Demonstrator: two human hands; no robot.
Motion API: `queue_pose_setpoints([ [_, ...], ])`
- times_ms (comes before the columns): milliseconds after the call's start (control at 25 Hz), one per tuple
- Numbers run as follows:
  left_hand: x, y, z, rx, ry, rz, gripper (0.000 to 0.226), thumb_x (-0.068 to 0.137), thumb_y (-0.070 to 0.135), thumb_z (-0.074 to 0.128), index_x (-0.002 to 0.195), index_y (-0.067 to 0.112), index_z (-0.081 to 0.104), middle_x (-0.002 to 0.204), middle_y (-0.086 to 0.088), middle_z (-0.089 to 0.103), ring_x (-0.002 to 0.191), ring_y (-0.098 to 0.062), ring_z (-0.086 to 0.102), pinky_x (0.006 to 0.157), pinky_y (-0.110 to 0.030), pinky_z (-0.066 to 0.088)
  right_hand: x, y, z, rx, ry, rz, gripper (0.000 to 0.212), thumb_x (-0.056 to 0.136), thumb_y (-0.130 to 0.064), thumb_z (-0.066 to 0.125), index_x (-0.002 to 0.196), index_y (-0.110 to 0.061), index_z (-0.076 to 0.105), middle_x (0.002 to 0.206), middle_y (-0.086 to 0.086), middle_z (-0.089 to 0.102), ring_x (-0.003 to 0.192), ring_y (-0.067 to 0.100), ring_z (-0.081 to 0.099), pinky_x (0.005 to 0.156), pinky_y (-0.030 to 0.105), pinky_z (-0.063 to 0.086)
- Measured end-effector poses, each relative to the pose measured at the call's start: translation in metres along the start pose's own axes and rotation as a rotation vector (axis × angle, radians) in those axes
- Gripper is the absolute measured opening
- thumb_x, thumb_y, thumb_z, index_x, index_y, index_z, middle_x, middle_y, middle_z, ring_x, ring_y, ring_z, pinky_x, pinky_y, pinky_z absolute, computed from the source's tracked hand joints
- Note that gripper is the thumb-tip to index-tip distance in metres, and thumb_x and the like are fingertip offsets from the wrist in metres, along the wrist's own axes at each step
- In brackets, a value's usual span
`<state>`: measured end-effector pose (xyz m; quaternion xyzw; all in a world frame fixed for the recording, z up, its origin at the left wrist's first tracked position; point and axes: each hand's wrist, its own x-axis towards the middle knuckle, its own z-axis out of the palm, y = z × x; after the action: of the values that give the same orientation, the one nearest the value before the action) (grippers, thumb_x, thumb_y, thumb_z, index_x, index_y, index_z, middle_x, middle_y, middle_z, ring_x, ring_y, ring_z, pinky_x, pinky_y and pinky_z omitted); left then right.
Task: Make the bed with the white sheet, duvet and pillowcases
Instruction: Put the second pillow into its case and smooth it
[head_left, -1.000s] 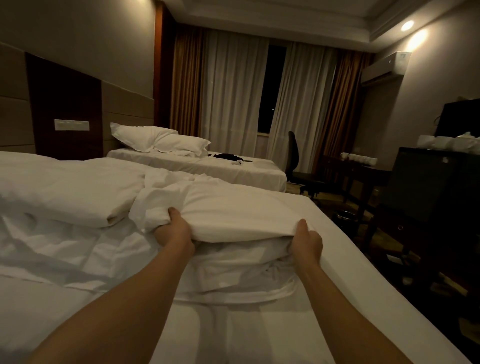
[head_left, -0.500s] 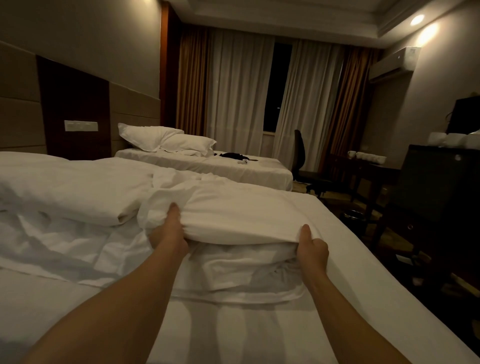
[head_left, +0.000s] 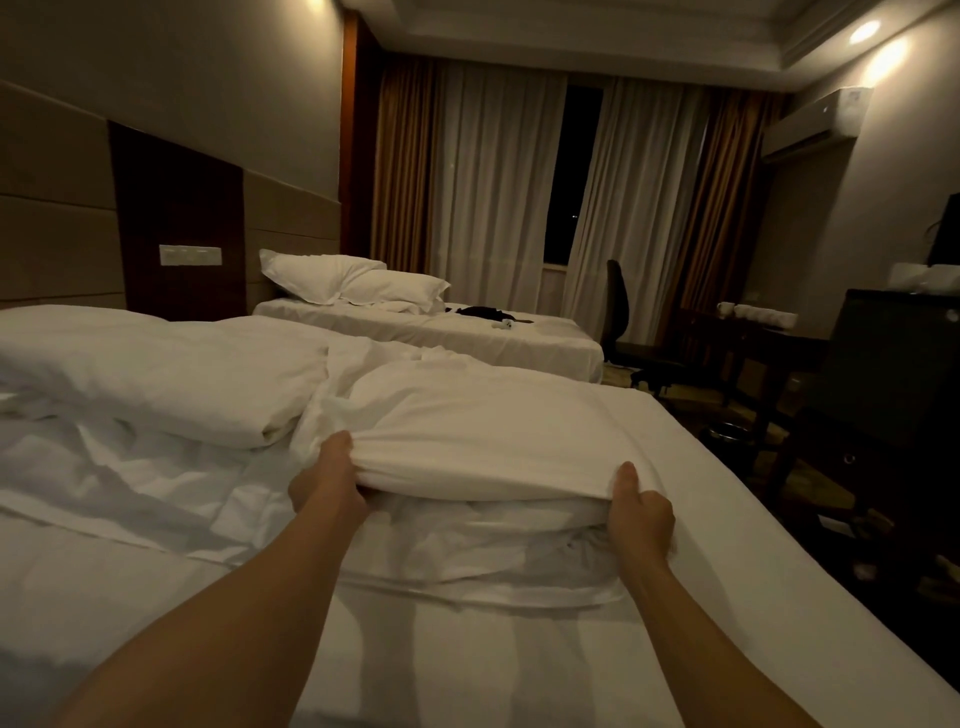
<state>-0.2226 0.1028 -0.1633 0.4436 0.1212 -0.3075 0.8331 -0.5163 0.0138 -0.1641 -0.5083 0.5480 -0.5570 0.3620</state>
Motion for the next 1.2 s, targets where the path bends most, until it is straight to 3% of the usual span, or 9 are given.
queue_pose_setpoints([
  [120, 0.001, 0.005, -0.005, 0.097, 0.014, 0.058, 0.091, 0.067, 0.049, 0.089, 0.139, 0.012, 0.048, 0.13, -0.011, 0.054, 0.114, -0.035, 0.057, 0.09, -0.055, 0.056, -0.003, -0.001, 0.002, 0.022, -0.005, -0.003, 0.059, 0.105, -0.043, 0.043, 0.113, 0.012, 0.062, 0.116, 0.025, 0.061, 0.101, 0.035, 0.056, 0.087, 0.036, 0.042],
  [280, 0.0, -0.003, -0.017, 0.259, -0.006, 0.125, 0.073, 0.086, 0.042, 0.077, 0.142, 0.006, 0.046, 0.14, -0.014, 0.049, 0.123, -0.038, 0.052, 0.089, -0.049, 0.056, -0.001, 0.009, -0.002, -0.044, -0.003, -0.024, 0.053, 0.104, -0.044, 0.044, 0.081, 0.001, 0.058, 0.096, 0.021, 0.063, 0.085, 0.029, 0.055, 0.086, 0.044, 0.051],
  [520, 0.0, -0.001, -0.021, 0.262, -0.032, 0.195, 0.077, 0.078, 0.044, 0.082, 0.134, 0.0, 0.053, 0.13, -0.015, 0.055, 0.113, -0.04, 0.058, 0.085, -0.058, 0.057, -0.001, 0.01, -0.007, -0.199, 0.057, -0.1, 0.062, 0.101, -0.047, 0.051, 0.054, -0.006, 0.052, 0.061, 0.01, 0.055, 0.065, 0.03, 0.055, 0.066, 0.04, 0.052],
  [600, -0.003, -0.003, -0.017, 0.271, 0.007, 0.237, 0.072, 0.081, 0.052, 0.074, 0.129, 0.001, 0.058, 0.128, -0.019, 0.059, 0.111, -0.04, 0.06, 0.089, -0.055, 0.057, -0.007, 0.002, -0.012, -0.29, 0.187, -0.263, 0.061, 0.099, -0.044, 0.049, 0.05, -0.009, 0.051, 0.051, 0.006, 0.05, 0.053, 0.027, 0.051, 0.054, 0.031, 0.04],
  [680, -0.005, -0.005, -0.013, 0.279, 0.017, 0.281, 0.07, 0.086, 0.056, 0.064, 0.128, 0.0, 0.06, 0.127, -0.021, 0.06, 0.113, -0.04, 0.06, 0.094, -0.052, 0.055, -0.017, -0.022, -0.008, -0.335, 0.326, -0.66, 0.047, 0.095, -0.035, 0.046, 0.052, -0.017, 0.045, 0.046, -0.003, 0.04, 0.046, 0.022, 0.041, 0.056, 0.03, 0.032],
  [760, -0.005, -0.007, -0.01, 0.285, 0.026, 0.305, 0.07, 0.088, 0.058, 0.059, 0.127, -0.001, 0.06, 0.127, -0.022, 0.061, 0.113, -0.041, 0.059, 0.097, -0.052, 0.053, -0.025, -0.052, 0.02, -0.375, 0.263, -1.009, 0.034, 0.093, -0.033, 0.045, 0.062, -0.021, 0.054, 0.055, -0.004, 0.049, 0.056, 0.021, 0.046, 0.064, 0.034, 0.036],
  [840, -0.002, -0.008, -0.01, 0.283, 0.02, 0.319, 0.073, 0.086, 0.06, 0.056, 0.125, -0.001, 0.061, 0.126, -0.022, 0.062, 0.113, -0.042, 0.059, 0.097, -0.053, 0.052, -0.034, -0.076, 0.065, -0.552, -0.1, -1.016, 0.043, 0.094, -0.044, 0.037, 0.099, -0.021, 0.073, 0.096, 0.004, 0.072, 0.094, 0.027, 0.062, 0.085, 0.04, 0.044],
  [960, 0.002, -0.008, -0.01, 0.275, 0.028, 0.316, 0.076, 0.081, 0.062, 0.053, 0.121, -0.002, 0.064, 0.124, -0.024, 0.063, 0.112, -0.043, 0.06, 0.096, -0.053, 0.052, -0.044, -0.061, 0.118, -1.011, -0.594, -0.791, 0.06, 0.103, -0.055, 0.02, 0.158, -0.03, 0.025, 0.165, 0.002, 0.022, 0.151, 0.025, 0.02, 0.12, 0.045, 0.018],
  [1200, 0.006, -0.007, -0.008, 0.316, 0.044, 0.302, 0.065, 0.094, 0.051, 0.053, 0.125, -0.005, 0.06, 0.128, -0.027, 0.059, 0.115, -0.044, 0.058, 0.097, -0.052, 0.052, 0.023, 0.002, 0.028, -1.24, -0.467, -0.496, 0.063, 0.103, -0.057, 0.011, 0.16, -0.033, -0.002, 0.168, -0.003, -0.009, 0.154, 0.019, -0.005, 0.124, 0.048, 0.0],
])
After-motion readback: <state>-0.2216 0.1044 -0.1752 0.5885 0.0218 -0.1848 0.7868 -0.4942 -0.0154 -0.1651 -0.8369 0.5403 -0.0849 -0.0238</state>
